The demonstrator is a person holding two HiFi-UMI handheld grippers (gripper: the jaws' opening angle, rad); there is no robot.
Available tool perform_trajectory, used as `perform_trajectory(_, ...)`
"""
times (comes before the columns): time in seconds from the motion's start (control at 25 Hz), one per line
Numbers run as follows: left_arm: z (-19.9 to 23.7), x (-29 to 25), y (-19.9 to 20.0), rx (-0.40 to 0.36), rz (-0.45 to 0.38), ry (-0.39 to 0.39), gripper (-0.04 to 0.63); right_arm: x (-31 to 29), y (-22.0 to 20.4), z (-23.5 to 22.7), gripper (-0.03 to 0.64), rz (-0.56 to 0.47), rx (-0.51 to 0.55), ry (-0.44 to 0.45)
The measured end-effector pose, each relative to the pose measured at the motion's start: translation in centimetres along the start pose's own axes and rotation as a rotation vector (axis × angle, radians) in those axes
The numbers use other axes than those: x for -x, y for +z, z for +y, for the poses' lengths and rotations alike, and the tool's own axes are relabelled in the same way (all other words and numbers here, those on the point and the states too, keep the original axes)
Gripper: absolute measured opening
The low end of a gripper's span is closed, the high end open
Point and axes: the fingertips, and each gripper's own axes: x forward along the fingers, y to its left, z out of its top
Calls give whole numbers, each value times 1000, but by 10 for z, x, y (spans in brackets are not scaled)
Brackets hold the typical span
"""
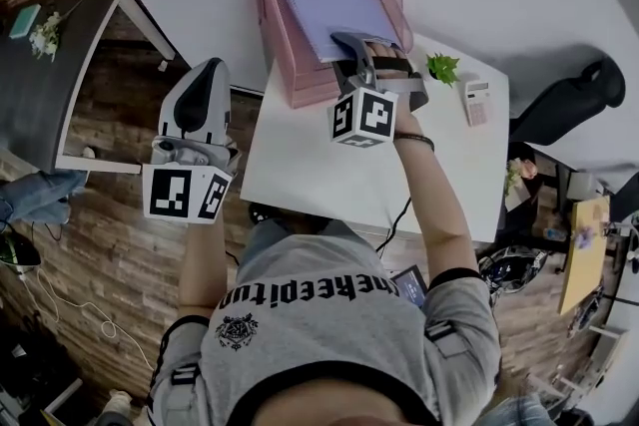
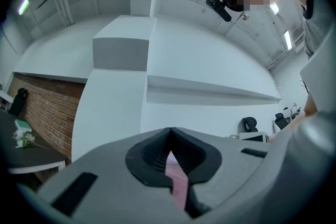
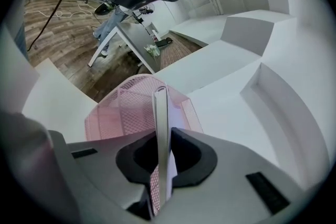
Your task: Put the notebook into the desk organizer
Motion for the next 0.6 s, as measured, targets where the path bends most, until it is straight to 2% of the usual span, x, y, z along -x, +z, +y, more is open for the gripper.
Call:
perform_trajectory(0.36, 13, 1, -3, 3, 9, 12, 3, -34, 0, -13, 38, 34, -24, 66)
perform_trajectory(0.6, 19, 0, -5, 9, 15, 4, 3, -42, -1, -7, 54, 48, -107, 169)
